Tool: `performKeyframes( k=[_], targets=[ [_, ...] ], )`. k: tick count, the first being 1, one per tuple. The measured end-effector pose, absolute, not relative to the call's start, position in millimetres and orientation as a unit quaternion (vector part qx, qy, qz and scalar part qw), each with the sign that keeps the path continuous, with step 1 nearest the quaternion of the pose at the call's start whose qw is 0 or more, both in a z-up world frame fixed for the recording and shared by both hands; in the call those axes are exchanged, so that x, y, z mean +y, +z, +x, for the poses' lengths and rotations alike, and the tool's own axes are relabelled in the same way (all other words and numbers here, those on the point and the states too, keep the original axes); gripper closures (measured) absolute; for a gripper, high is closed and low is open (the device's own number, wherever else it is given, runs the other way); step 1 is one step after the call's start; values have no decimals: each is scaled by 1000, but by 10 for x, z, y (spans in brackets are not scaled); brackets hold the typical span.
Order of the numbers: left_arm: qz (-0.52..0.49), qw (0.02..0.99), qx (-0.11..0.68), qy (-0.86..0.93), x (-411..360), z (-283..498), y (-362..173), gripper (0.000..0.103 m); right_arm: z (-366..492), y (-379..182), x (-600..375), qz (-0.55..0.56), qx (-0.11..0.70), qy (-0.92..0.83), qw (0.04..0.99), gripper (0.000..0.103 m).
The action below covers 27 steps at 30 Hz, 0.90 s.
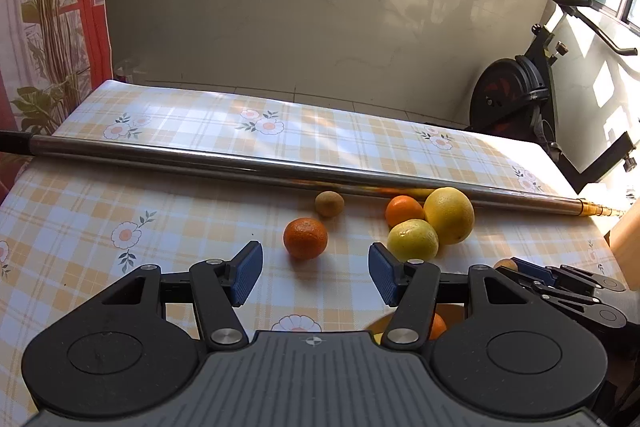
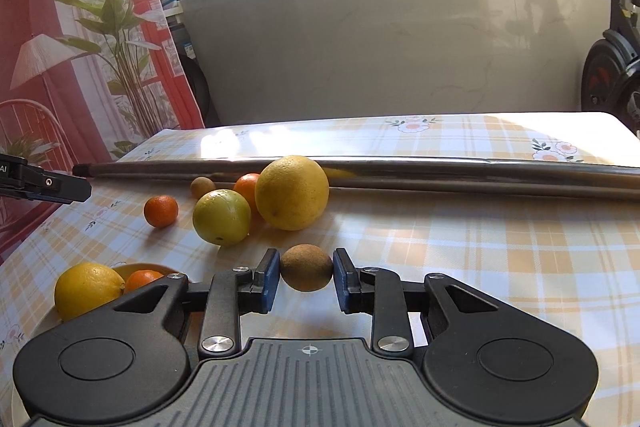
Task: Organize fruits
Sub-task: 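Grasp an orange tangerine with the left tool while the right tool holds the kiwi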
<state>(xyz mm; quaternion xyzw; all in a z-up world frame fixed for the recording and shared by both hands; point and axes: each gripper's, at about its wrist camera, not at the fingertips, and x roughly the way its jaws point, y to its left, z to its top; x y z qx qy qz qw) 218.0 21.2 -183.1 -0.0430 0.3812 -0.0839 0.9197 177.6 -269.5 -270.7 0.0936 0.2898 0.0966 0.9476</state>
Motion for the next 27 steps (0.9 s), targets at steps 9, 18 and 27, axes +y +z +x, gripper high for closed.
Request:
performKeyframes(
  k=[9,18,27],
  targets=[
    [-59,909,406,-76,183,2409,-1907,42,1735,-2732,-2764,110,285,90,948,77],
    [-105,896,427,-58,213,2700,-2012,42,1691,-2736,-2798,118,278,91,949,77],
    [-92,893,438,-48,110,2814,-2194,42,1666,-2741,-2802,120,273,89,950,77]
  ],
)
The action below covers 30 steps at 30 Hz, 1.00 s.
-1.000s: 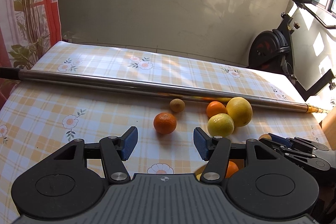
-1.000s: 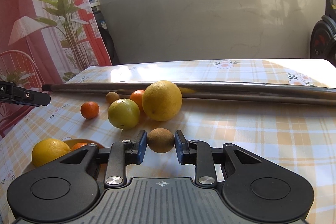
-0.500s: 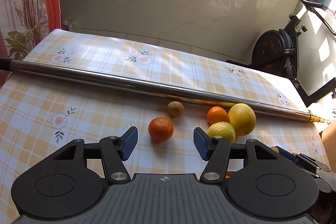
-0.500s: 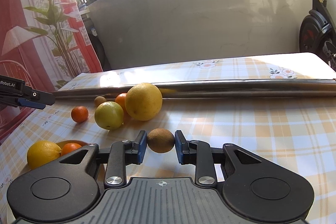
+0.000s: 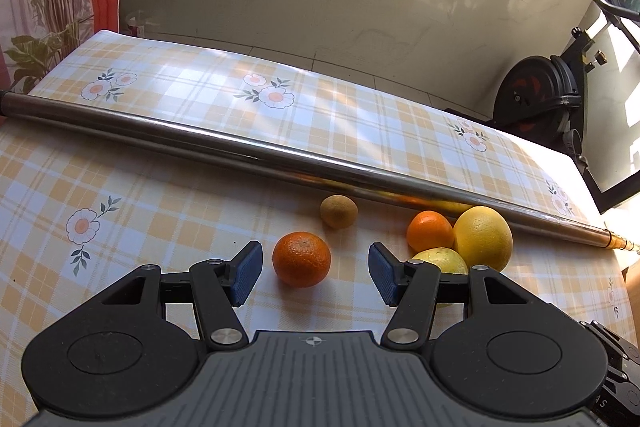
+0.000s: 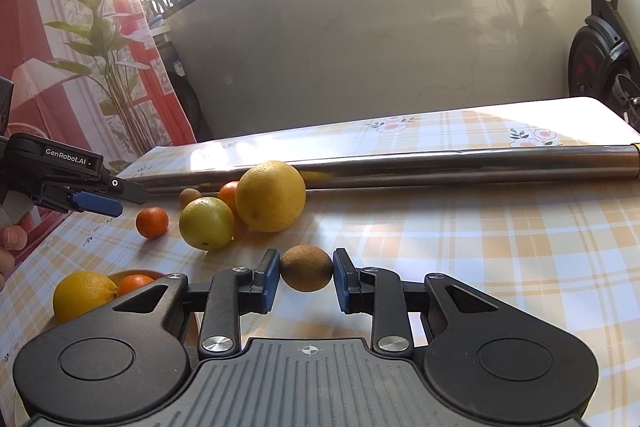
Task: Organize fruits
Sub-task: 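Grasp an orange tangerine with the left tool while the right tool holds the kiwi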
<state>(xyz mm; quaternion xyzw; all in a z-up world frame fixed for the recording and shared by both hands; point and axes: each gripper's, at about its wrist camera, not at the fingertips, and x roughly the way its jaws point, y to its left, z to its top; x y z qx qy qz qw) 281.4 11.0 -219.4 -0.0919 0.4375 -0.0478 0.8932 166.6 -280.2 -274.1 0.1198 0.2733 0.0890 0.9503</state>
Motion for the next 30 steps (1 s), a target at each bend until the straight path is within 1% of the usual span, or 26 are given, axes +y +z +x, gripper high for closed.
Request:
performKeyframes(
  k=[7,16,19,24,30],
  targets=[
    [-124,887,442,-47,173,2864,-2331,42,1652,-2745,-2777,108,268,81,954,77],
    [-116,888,444,-41,124,2931,-2459,44,1651,-2747,-2782,103,267,82,955,77],
    [-108,892,438,-38,126,2912,-2491,63,1660,-2751,-2771,101,271,86,953,77],
    [-109,891,437,-49,177,2857,-2491,65,1680,-2754,-2776,102,274,89,952,77],
    [-103,900,419,-58,242,2674,-2298,65,1670,-2758,-2772,104,272,87,953,77]
  ],
)
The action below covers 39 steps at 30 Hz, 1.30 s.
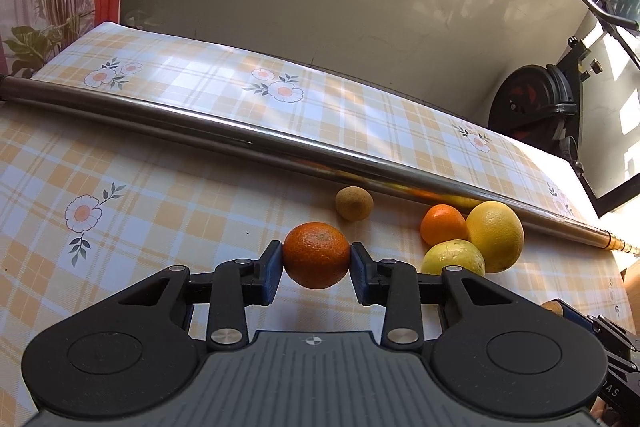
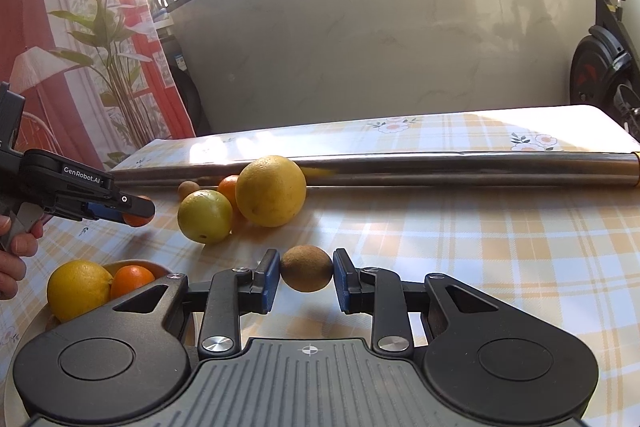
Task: Organize fruits
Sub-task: 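Grasp an orange tangerine with the left tool while the right tool holds the kiwi, then carry the tangerine and kiwi over the white plate with both tools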
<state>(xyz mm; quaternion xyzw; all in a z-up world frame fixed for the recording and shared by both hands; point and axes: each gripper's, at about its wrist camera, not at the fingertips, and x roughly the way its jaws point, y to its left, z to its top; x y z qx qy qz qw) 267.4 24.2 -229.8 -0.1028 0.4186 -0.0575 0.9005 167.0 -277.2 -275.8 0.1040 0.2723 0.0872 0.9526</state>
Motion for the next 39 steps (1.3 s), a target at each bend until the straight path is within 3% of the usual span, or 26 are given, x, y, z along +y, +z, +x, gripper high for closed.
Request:
performKeyframes(
  k=[19,39],
  targets=[
    [-50,922,362,-127,54,1402,-1830,65,1059,-2495,-2480,137,279,89,946,77],
    [-55,875,432,-213,-195,928,-2248,65,552,-2203,-2176,125,273,101,949,77]
  ],
)
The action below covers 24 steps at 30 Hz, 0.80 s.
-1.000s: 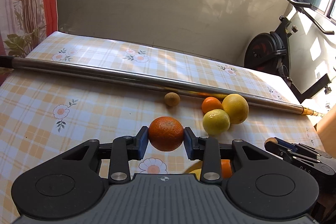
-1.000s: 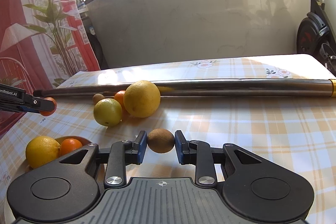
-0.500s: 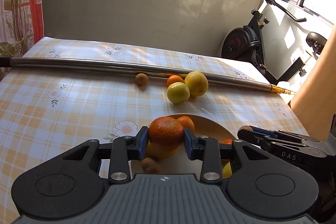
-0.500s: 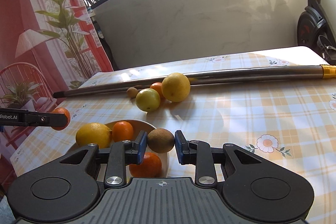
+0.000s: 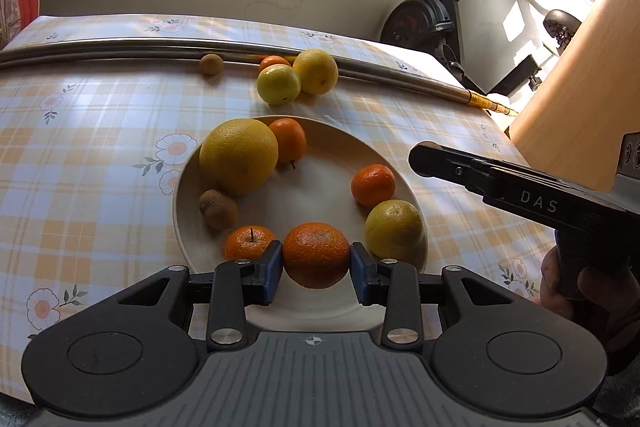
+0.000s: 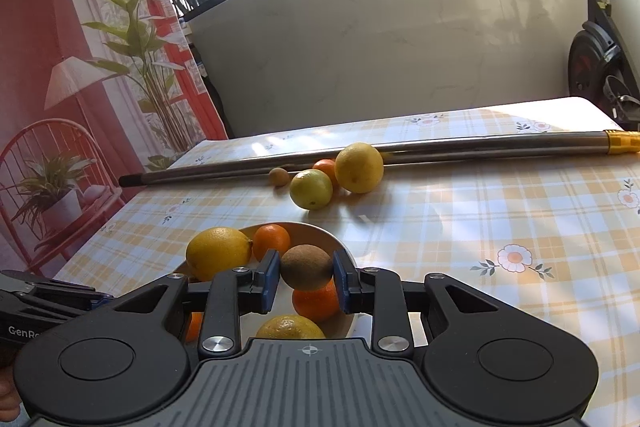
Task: Organize fruits
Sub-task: 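Carry the tangerine and kiwi over the white plate with both tools, then lower the tangerine onto the plate and open the left tool while the right tool holds the kiwi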
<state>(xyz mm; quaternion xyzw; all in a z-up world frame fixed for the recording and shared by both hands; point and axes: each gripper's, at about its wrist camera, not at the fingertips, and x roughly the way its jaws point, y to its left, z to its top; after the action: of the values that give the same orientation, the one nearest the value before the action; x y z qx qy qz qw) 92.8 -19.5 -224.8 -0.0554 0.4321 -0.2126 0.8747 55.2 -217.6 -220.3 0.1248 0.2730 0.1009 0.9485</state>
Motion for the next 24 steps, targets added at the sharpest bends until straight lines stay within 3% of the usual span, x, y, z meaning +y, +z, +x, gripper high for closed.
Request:
performKeyframes(
  k=[24],
  targets=[
    [14,865,463,-193,-281,976,-2422,65,548,-2231,-2162,124,285,102,945,77]
  ],
)
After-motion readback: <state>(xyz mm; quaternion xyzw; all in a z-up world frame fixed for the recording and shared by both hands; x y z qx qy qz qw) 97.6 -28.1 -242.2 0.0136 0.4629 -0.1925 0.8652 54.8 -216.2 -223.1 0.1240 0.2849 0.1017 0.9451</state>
